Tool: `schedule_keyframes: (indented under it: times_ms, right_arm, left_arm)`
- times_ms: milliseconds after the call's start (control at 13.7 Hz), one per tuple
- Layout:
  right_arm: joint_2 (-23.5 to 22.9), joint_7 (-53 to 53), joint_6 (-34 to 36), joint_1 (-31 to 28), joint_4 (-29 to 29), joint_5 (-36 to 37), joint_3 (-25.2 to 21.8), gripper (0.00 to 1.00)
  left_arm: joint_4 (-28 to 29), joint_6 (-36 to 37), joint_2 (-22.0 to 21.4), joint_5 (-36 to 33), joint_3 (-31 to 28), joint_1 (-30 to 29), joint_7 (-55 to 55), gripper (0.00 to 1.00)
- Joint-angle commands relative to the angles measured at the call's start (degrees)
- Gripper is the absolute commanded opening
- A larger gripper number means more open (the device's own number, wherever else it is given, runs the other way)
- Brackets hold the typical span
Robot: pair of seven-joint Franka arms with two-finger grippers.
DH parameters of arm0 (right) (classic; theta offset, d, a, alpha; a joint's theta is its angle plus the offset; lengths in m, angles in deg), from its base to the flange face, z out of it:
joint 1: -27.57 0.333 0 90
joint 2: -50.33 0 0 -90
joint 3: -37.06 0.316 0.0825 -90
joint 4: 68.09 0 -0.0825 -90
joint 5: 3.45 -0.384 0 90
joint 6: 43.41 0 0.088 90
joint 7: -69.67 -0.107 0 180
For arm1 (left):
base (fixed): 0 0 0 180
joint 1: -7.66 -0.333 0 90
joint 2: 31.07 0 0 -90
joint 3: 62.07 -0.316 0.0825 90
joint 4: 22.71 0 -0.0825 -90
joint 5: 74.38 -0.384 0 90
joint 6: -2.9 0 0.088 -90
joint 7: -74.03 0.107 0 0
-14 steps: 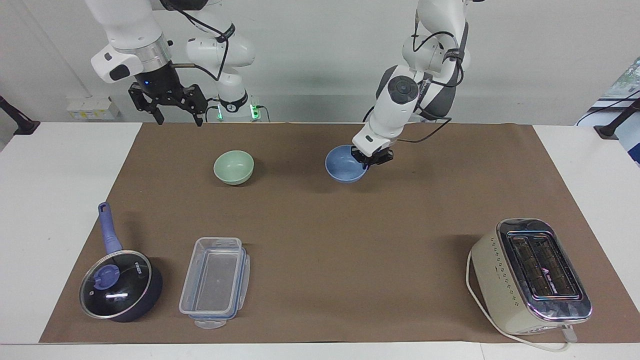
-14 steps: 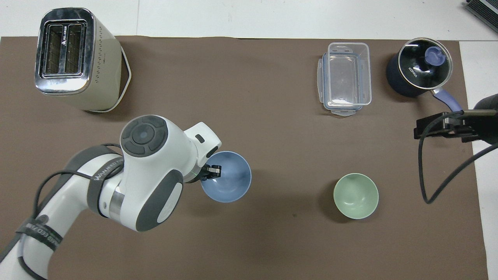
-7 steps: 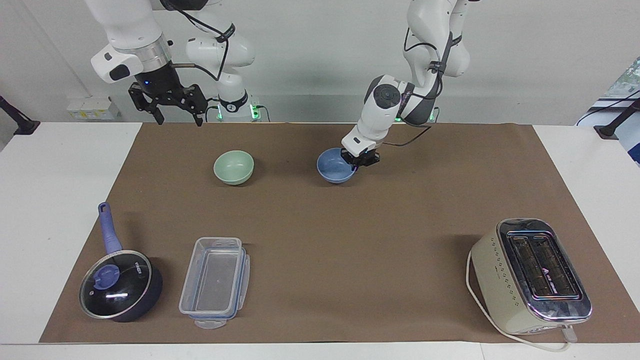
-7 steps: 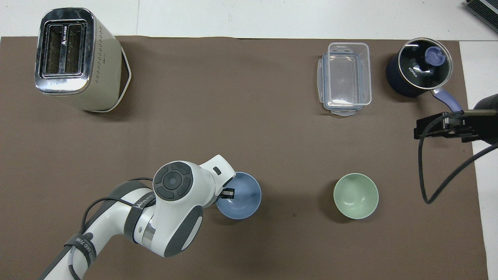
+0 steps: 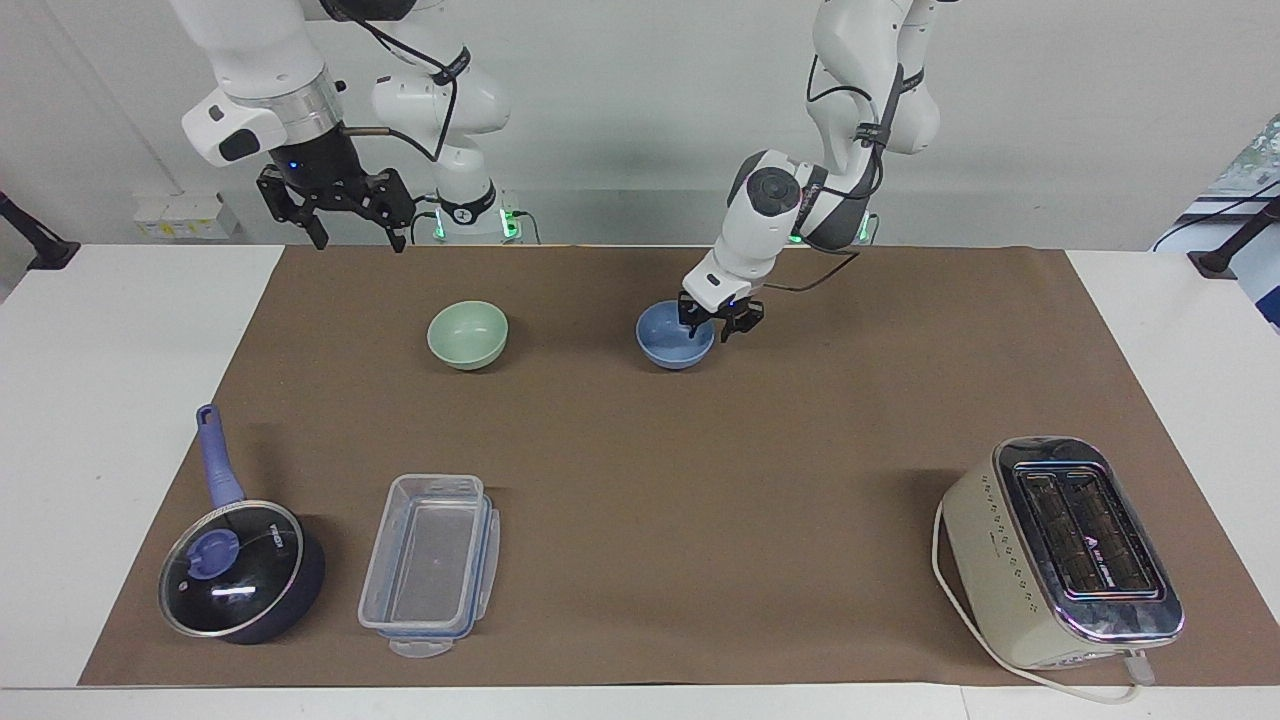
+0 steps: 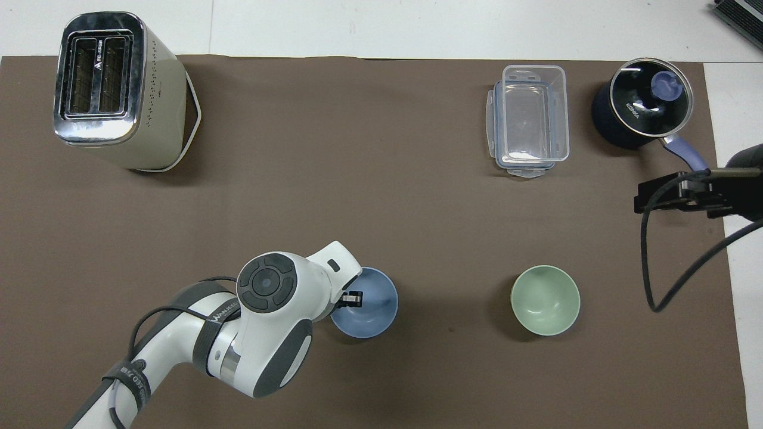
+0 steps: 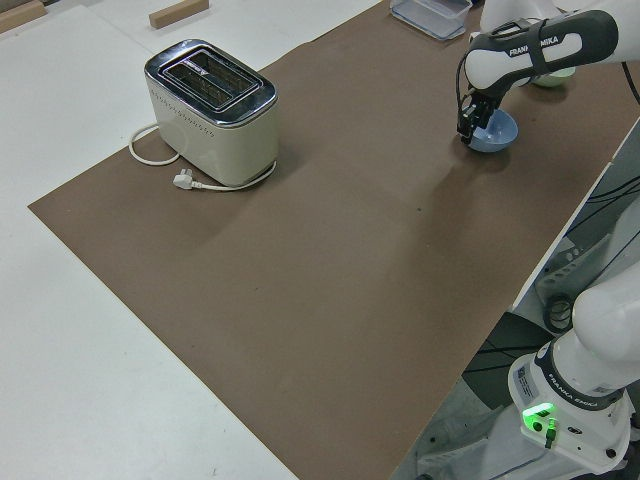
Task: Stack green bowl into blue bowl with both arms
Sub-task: 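Release the blue bowl and withdraw the left gripper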
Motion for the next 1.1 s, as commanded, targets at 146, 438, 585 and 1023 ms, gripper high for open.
schedule_keyframes:
  times_ms: [146,438,585,1023]
  right_arm:
    - [0.65,-0.87,0.79,-0.62,0.5,-0.1,0.32,1.0]
    - [0.73,-1.13,0.7,-0.54,0.76,-0.1,0.32,1.0]
    - [1.96,-0.61,0.26,-1.15,2.86,-0.1,0.23,1.0]
    - [7.15,4.49,-9.22,-3.0,17.7,-0.53,0.05,1.0]
  left_arm:
    - [-8.26,11.97,-2.06,0.98,-0.98,-3.91,-0.03,1.0]
    - [-18.19,20.24,-1.8,0.55,-1.07,-8.57,-0.21,1.0]
    - [-21.97,22.19,-1.53,-0.68,-1.16,-10.68,-0.03,1.0]
    - [-29.18,25.61,-0.83,-7.19,-1.16,-18.67,7.76,1.0]
